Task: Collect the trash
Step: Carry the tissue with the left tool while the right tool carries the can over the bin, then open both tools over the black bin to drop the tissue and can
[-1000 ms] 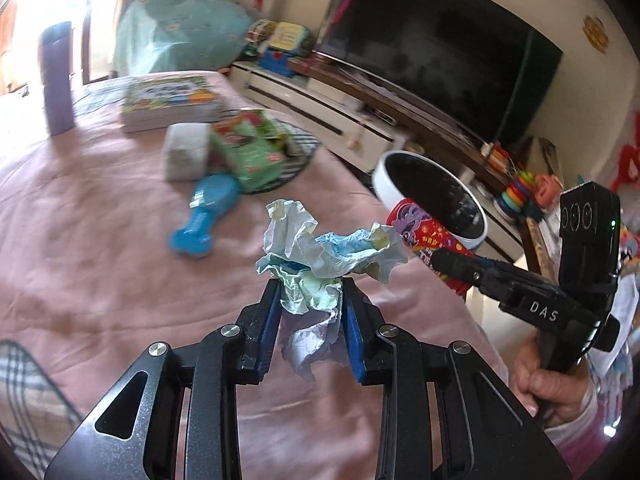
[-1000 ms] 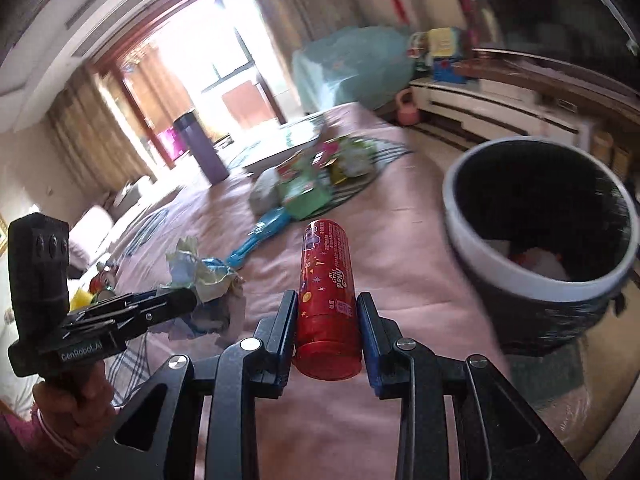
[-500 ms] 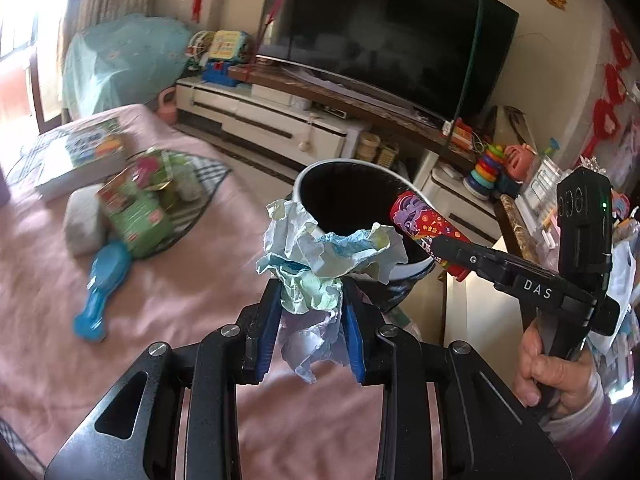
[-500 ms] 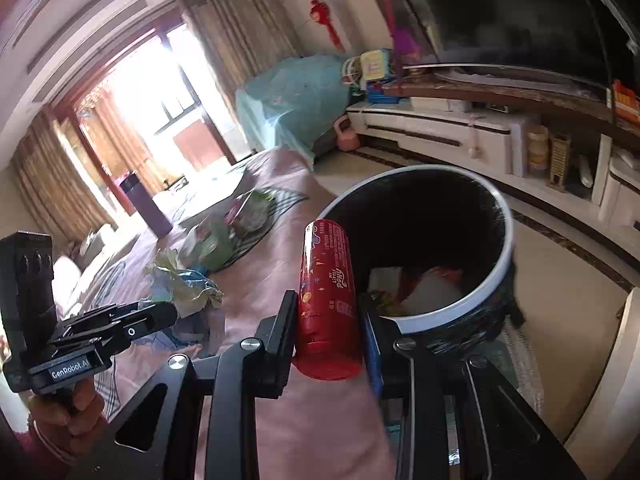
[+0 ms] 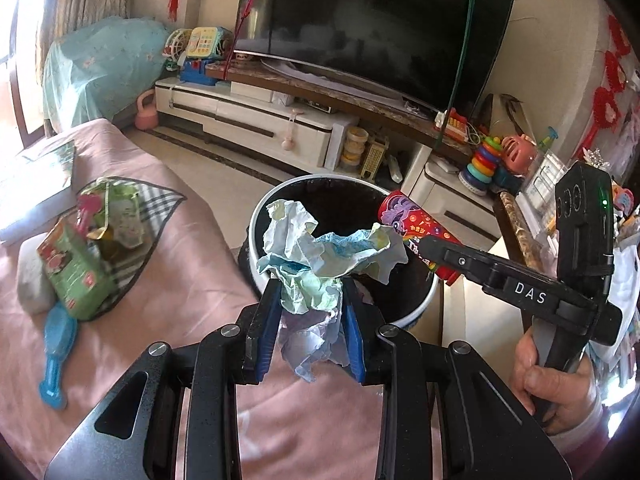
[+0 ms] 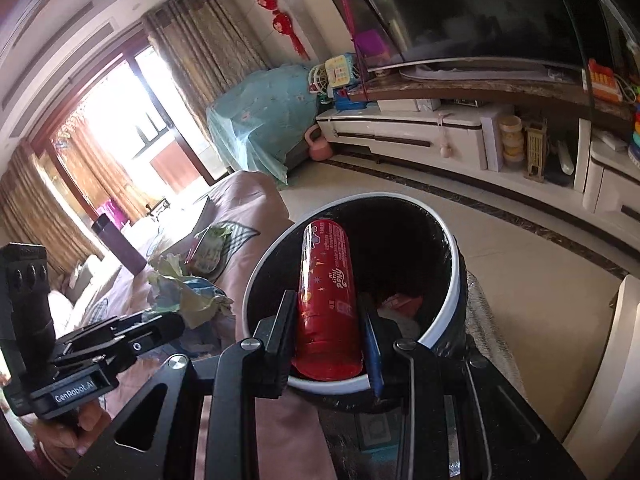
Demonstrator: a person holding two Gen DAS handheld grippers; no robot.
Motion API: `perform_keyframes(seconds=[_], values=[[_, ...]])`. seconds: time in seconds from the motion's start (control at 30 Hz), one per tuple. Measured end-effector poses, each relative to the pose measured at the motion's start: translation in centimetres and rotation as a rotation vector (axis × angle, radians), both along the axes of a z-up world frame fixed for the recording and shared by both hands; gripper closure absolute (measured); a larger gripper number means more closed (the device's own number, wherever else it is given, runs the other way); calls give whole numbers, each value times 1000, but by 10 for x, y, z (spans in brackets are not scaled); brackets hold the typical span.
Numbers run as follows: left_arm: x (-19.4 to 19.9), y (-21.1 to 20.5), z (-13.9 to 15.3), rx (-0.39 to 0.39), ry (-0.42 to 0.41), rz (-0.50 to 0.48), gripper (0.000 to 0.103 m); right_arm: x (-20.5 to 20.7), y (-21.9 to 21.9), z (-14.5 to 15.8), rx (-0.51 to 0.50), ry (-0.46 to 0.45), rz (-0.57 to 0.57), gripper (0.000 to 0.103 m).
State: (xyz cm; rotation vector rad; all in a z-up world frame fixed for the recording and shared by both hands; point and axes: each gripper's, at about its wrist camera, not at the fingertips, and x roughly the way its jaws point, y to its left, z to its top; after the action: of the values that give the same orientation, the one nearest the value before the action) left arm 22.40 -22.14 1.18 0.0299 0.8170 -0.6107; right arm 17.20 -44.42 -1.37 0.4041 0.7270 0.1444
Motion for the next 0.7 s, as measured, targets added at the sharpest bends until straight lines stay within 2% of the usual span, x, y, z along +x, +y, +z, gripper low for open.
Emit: perform_keyframes(seconds=[0.57,0.6,0.7], values=[[32,-30,-16,26,49,-28,73,35,-13,-7,3,50,-8,73],[33,-30,-17,26,52,-25,69,37,-14,-7,6,52,-10,73],[36,-24,-18,10,64,-13,43,43,-19,-10,15,71,-22,69]])
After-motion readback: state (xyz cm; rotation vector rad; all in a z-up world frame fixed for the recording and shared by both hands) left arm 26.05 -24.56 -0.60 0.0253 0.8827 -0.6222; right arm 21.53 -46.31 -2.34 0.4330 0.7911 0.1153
